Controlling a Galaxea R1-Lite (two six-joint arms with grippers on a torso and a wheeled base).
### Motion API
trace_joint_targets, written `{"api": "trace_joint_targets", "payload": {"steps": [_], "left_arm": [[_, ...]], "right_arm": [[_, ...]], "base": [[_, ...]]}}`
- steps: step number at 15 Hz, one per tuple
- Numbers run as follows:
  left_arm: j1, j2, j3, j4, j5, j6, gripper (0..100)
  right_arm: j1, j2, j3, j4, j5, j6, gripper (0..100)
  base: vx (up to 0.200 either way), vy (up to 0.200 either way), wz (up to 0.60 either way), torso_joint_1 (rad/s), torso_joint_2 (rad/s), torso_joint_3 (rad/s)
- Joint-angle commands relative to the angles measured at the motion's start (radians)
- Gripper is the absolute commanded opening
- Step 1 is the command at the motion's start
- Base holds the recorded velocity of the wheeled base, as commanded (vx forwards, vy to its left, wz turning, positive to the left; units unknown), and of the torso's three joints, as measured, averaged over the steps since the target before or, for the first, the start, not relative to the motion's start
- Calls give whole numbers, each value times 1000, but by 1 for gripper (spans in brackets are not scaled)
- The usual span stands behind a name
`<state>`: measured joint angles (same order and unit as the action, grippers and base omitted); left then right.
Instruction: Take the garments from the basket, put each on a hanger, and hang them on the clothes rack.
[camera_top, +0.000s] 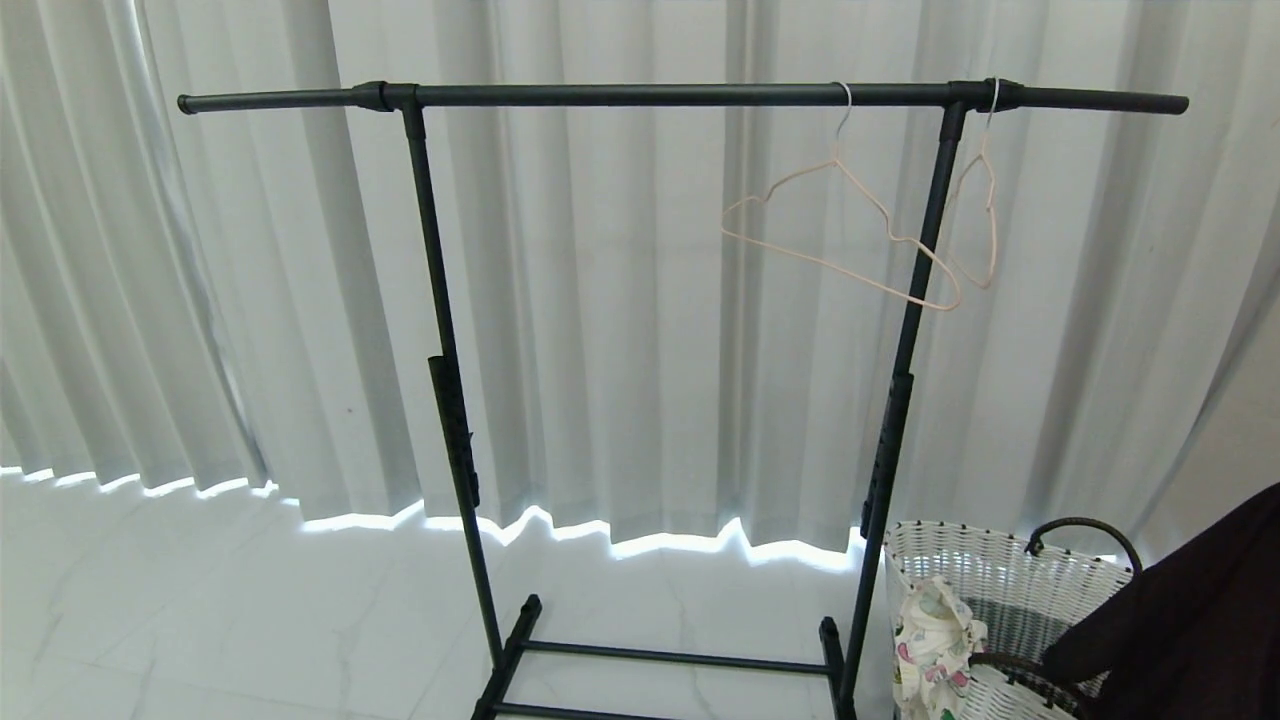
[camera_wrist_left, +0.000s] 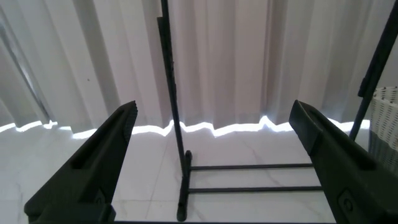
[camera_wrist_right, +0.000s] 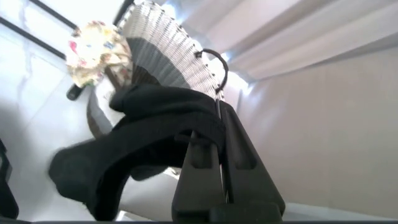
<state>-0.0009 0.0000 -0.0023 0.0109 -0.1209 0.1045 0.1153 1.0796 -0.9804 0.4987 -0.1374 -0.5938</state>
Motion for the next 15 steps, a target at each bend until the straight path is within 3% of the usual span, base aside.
{"api": "trace_joint_targets", "payload": {"steps": [1, 3, 9, 12, 15], "left_arm": [[1, 0, 1, 0, 0, 0, 100], [1, 0, -1, 0, 0, 0, 100], [1, 0, 1, 0, 0, -2, 100], [1, 0, 1, 0, 0, -5, 100], [1, 0, 1, 0, 0, 1, 100]], "right_arm": [[6, -1, 0, 0, -1, -1, 0], [14, -1, 0, 0, -1, -1, 0], [53, 0, 9, 1, -1, 0, 0], [109, 11, 14, 1, -1, 0, 0], [233, 63, 14, 0, 1, 48, 0]], "base": [[0, 0, 0, 0, 0, 0], [0, 0, 0, 0, 0, 0], [0, 200, 0, 1, 1, 5], [0, 200, 0, 2, 1, 1], [0, 0, 0, 0, 0, 0]]}}
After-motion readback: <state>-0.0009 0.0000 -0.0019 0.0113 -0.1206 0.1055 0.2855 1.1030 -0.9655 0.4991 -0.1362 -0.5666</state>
